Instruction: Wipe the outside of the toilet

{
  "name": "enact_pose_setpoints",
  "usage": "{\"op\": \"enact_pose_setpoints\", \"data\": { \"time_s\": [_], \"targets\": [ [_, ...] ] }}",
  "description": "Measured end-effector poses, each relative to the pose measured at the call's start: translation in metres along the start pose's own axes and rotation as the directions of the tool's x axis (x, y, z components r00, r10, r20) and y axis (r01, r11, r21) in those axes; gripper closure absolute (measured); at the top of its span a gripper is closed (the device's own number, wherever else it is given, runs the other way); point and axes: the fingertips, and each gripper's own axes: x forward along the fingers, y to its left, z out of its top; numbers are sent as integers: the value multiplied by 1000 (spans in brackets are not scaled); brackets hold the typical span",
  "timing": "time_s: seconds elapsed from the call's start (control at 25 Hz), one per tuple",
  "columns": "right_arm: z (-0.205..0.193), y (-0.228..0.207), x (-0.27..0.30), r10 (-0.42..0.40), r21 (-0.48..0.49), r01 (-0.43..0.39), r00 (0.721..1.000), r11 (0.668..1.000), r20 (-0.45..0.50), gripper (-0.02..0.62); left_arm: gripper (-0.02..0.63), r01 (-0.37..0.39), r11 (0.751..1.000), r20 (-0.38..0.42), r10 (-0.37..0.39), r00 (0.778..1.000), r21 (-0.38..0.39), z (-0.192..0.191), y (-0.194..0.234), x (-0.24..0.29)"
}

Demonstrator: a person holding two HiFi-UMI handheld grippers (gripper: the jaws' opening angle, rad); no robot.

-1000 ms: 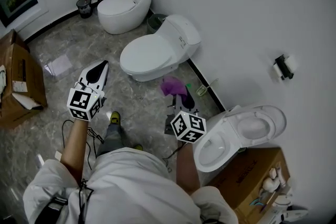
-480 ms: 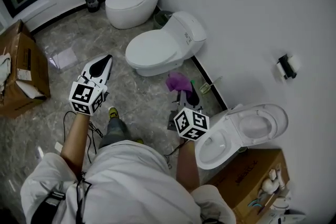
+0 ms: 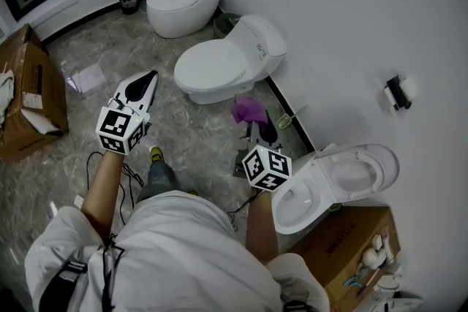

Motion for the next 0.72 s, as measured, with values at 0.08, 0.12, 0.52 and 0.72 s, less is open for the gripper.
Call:
{"op": "enact_pose_setpoints", "data": {
  "time_s": [0.08, 0.12, 0.52, 0.72],
  "targets": [
    [1, 4, 0, 6, -3, -6, 1000, 1000, 1, 509, 592, -2, 1000, 1, 2, 1000, -1, 0, 1, -3],
    [1, 6, -1, 9, -6, -9, 1000, 1000, 1, 509, 592, -3, 1000, 1, 3, 1000, -2, 1, 2, -4],
    [-3, 18, -7, 19, -26, -19, 1000, 999, -5, 509, 592, -6, 1000, 0, 6, 1000, -7, -5, 2, -18],
    [-4, 21, -5, 17, -25, -17, 1000, 1000, -5, 509, 592, -8, 1000, 6, 8, 1000, -7, -3, 6, -19]
  ]
}}
